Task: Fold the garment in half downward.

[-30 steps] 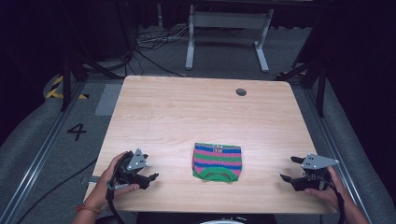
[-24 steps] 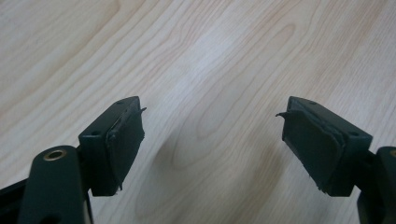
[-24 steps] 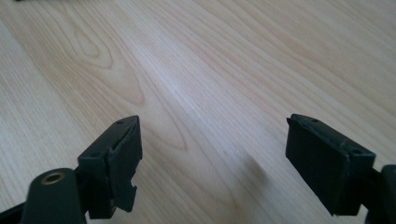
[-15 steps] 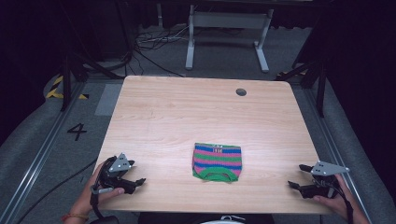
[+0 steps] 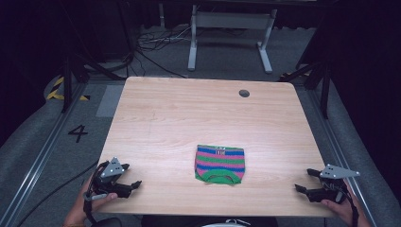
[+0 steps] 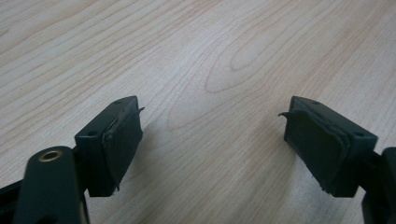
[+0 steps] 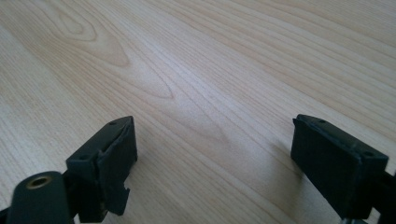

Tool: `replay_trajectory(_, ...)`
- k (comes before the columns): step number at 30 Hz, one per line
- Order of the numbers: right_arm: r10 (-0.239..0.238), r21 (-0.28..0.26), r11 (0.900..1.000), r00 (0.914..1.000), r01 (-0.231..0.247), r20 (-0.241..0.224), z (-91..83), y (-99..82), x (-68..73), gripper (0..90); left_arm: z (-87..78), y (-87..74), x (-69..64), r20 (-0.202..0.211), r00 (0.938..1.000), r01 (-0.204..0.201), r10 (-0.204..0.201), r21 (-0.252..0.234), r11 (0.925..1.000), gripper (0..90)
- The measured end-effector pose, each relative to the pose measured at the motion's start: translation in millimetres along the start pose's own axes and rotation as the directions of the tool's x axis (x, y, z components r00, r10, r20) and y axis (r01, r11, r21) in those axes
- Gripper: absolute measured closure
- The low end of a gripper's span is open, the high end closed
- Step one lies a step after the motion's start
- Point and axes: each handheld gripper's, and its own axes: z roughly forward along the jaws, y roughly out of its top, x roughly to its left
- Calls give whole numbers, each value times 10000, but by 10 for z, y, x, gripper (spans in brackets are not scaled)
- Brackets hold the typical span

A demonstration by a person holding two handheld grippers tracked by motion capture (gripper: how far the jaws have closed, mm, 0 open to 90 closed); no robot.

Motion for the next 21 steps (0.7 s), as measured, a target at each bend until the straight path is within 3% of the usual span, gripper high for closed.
replay_trajectory(1,0,1,10000,10000,0,-2,0,0,0,149,2,-1,-21,-236,9995,215,-214,35,9998,170)
replay_trajectory(7,28,9,10000,10000,-28,30,-1,0,0,149,23,19,-41,-456,9976,529,-521,171,9985,119)
replay_trajectory(21,156,17,9999,9997,-157,162,7,9,-11,148,44,31,-42,-667,9946,820,-797,319,9961,53)
